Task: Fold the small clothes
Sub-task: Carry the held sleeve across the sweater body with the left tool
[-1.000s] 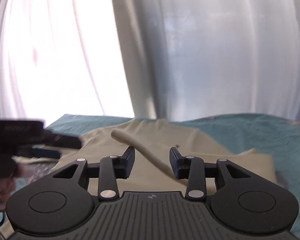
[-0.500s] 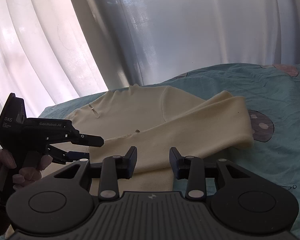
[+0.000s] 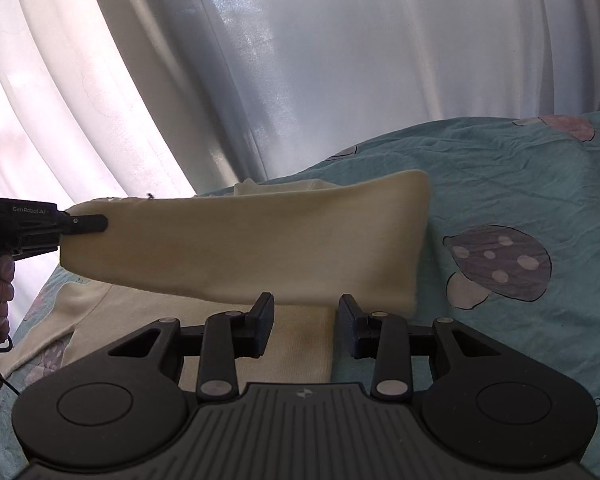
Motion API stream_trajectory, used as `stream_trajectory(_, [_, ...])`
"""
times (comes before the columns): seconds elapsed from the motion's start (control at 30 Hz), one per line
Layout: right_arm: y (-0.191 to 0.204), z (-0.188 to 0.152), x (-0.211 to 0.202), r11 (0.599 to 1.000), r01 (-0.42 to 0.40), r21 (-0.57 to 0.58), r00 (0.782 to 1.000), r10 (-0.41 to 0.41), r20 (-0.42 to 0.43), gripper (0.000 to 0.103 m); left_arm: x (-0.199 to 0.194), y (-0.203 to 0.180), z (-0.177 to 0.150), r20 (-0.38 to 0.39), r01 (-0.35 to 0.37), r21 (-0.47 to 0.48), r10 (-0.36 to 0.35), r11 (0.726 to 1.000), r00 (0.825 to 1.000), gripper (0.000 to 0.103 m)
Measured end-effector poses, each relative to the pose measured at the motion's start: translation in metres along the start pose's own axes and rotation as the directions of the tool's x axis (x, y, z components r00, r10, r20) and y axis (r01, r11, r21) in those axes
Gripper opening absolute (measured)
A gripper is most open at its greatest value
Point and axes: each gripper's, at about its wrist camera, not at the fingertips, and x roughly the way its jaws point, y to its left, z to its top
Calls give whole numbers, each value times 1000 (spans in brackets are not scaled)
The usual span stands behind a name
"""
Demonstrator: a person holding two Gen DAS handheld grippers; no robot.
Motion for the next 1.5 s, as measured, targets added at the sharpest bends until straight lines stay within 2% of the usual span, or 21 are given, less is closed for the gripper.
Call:
stream_trajectory(0.03, [-1,1,5,1000,-4,3,1000,5,-7,36,8,13,-2,-15,-68,8,68,998,998,6])
stream_trajectory(0.07, [-2,3,9,1000,-9,9,1000,9,-15,36,17,23,-5,-40,-103,2,103,995,994,7])
stream_trajectory(0.1, [-3,5,15,1000,-15,20,1000,15,-25,36,26,34,-9,-75,-104,-17,103,994,992,7])
stream_trajectory(0.13, [-4,6,20,999,-26,35,999,27,-35,36,34,42,-13,-108,-96,-46,91,994,990,12])
stream_trajectory(0.17, [-5,7,25,998,-38,53,998,40,-46,36,41,50,-18,-131,-86,-73,76,994,988,23])
stream_trajectory(0.23, [-6,8,35,995,-56,87,995,62,-74,36,46,54,-27,-121,-73,-80,63,994,991,41])
stream_trajectory(0.27, [-6,8,39,993,-64,96,994,72,-83,36,47,55,-30,-106,-74,-82,65,994,992,43])
stream_trajectory(0.33, [-4,7,47,991,-72,110,991,84,-104,36,51,56,-28,-100,-53,-122,41,991,994,38])
stream_trajectory(0.37, [-4,5,51,989,-80,124,989,95,-116,36,51,57,-26,-97,-40,-144,26,989,995,22])
stream_trajectory(0.4, [-4,4,55,986,-85,142,986,104,-132,36,51,58,-24,-95,-37,-159,22,987,995,10])
stream_trajectory(0.43, [-4,3,56,984,-87,156,984,110,-142,36,49,58,-22,-92,-39,-170,23,985,996,7])
stream_trajectory(0.63, [-7,3,64,966,-105,237,981,140,-135,36,30,53,-10,-9,10,-183,-12,983,1000,7])
stream_trajectory(0.77, [-10,4,69,951,-91,294,985,130,-113,34,31,49,-7,-12,-1,-171,-1,985,1000,7])
stream_trajectory(0.83, [-14,4,71,939,-84,334,988,123,-98,28,33,50,-8,-14,-10,-168,8,986,1000,7])
stream_trajectory(1.07, [-37,-1,70,865,-99,491,989,142,-51,26,25,66,-10,14,-27,-208,30,978,999,7])
stream_trajectory(1.1, [-38,-1,70,861,-96,499,989,139,-50,21,26,68,-10,12,-36,-209,39,977,999,6])
stream_trajectory(1.13, [-38,-1,71,864,-84,496,991,126,-52,15,27,70,-11,6,-40,-211,42,977,999,6])
stream_trajectory(1.2, [-37,1,71,882,-50,468,994,89,-63,8,30,72,-12,-11,-44,-214,43,976,999,6])
stream_trajectory(1.27, [-33,3,71,900,-31,434,996,65,-64,7,32,71,-15,-20,-46,-204,42,978,999,7])
stream_trajectory(1.4, [-24,10,59,937,21,348,1000,-23,0,6,34,66,-16,-16,-29,-175,27,984,1000,7])
stream_trajectory(1.5, [-25,11,64,951,78,298,997,-73,-25,6,49,66,-20,-64,-94,-142,86,985,994,8])
